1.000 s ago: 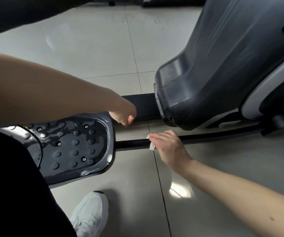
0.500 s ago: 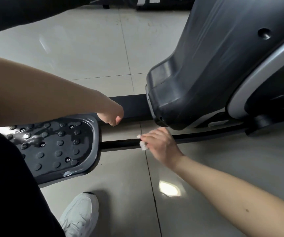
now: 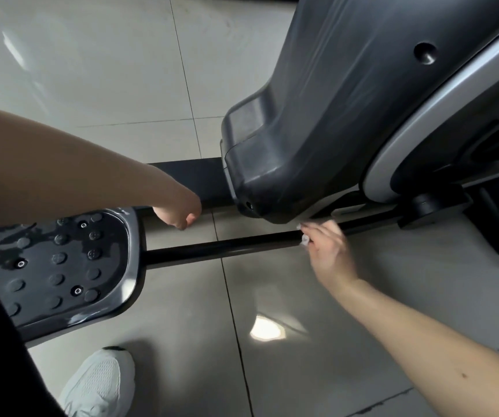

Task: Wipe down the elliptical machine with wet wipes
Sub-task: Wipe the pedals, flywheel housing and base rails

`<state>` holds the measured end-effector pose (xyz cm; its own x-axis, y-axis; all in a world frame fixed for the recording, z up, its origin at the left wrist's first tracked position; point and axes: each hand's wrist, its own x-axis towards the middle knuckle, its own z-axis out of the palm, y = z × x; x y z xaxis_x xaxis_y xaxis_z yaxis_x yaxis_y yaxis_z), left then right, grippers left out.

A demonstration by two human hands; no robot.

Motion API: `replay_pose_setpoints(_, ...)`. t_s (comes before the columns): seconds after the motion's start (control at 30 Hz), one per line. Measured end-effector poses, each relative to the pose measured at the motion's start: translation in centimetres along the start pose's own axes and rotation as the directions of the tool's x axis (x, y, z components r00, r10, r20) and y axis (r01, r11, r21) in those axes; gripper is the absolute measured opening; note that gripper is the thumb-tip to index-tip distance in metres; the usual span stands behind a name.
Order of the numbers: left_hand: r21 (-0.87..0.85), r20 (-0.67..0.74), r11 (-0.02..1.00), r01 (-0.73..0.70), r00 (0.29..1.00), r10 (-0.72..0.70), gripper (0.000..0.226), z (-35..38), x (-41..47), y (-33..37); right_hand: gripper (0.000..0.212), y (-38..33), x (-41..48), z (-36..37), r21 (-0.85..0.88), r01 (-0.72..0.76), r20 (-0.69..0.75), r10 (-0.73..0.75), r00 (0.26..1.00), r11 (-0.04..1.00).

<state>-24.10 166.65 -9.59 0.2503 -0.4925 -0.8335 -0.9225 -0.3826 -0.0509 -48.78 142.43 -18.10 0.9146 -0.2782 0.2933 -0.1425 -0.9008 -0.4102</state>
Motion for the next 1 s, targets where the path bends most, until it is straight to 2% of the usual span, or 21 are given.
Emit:
replay_pose_setpoints(0.07, 0.015, 0.018, 1.000, 0.005, 1.000, -0.005, 0.029, -0.3, 0.3, 0.6, 0.043, -3.5, -0.2, 1.4, 0.091, -0.003, 0.001, 0.003, 1.000, 0.996)
replay_pose_setpoints(0.2, 0.009, 0.056, 1.000, -0.003, 0.998, 0.002, 0.034, -2.6, -1.2, 1.7, 0.042, -10.8, 0.6, 2.1, 0.182, 0.023, 0.152, -0.051, 0.987, 0.983)
replay_pose_setpoints(0.23, -0.006, 0.060, 1.000, -0.002, 0.998, 0.003, 0.036, -3.4, -2.0, 1.7, 0.041, -12.4, 1.1, 1.5, 0.211, -0.041, 0.192, 0.000, 0.981, 0.977)
replay_pose_setpoints(0.27, -0.026, 0.060, 1.000, -0.003, 0.998, 0.005, 0.037, -4.2, -2.9, 1.7, 0.038, -13.9, 1.7, 0.5, 0.251, -0.174, 0.247, 0.111, 0.963, 0.952)
replay_pose_setpoints(0.33, -0.106, 0.046, 0.994, -0.004, 0.999, 0.009, 0.036, -5.3, -5.3, 1.5, 0.030, -16.7, 3.1, -2.2, 0.303, -0.517, 0.395, 0.388, 0.833, 0.801)
replay_pose_setpoints(0.4, -0.179, 0.049, 0.984, -0.006, 0.999, 0.015, 0.037, -6.3, -8.4, 1.3, 0.015, -19.2, 4.6, -5.2, 0.387, -0.740, 0.466, 0.576, 0.671, 0.550)
replay_pose_setpoints(0.43, -0.214, 0.057, 0.977, 0.000, 0.998, 0.013, 0.039, -6.8, -10.1, 1.4, 0.011, -20.3, 5.2, -6.8, 0.423, -0.795, 0.490, 0.628, 0.604, 0.435)
replay_pose_setpoints(0.5, -0.307, 0.054, 0.952, 0.011, 0.999, 0.006, 0.043, -7.8, -13.8, 1.6, 0.011, -22.6, 6.2, -9.9, 0.427, -0.863, 0.536, 0.693, 0.483, 0.271)
replay_pose_setpoints(0.57, -0.422, 0.057, 0.906, 0.033, 0.998, -0.009, 0.050, -8.3, -17.3, 1.4, 0.013, -24.9, 7.2, -13.2, 0.406, -0.897, 0.567, 0.720, 0.399, 0.178)
replay_pose_setpoints(0.63, -0.578, 0.070, 0.813, 0.073, 0.997, -0.039, 0.053, -8.6, -21.1, 1.5, 0.019, -27.2, 8.2, -17.0, 0.367, -0.915, 0.590, 0.719, 0.368, 0.168)
replay_pose_setpoints(0.67, -0.681, 0.084, 0.727, 0.094, 0.995, -0.049, 0.052, -8.7, -23.1, 1.7, 0.023, -28.5, 8.6, -18.8, 0.349, -0.923, 0.605, 0.712, 0.355, 0.163)
replay_pose_setpoints(0.77, -0.924, 0.106, 0.362, 0.121, 0.992, -0.061, 0.045, -10.0, -29.6, 3.5, 0.028, -32.4, 9.5, -24.1, 0.276, -0.937, 0.644, 0.682, 0.347, 0.215)
replay_pose_setpoints(0.9, -0.996, 0.079, 0.036, 0.082, 0.994, -0.080, 0.032, -13.3, -38.8, 5.0, 0.023, -36.9, 11.1, -30.6, 0.187, -0.952, 0.661, 0.686, 0.304, 0.241)
replay_pose_setpoints(1.0, -0.994, 0.051, -0.096, 0.043, 0.995, -0.087, 0.032, -15.0, -44.8, 5.0, 0.013, -40.5, 13.2, -36.2, 0.158, -0.949, 0.650, 0.694, 0.308, 0.274)
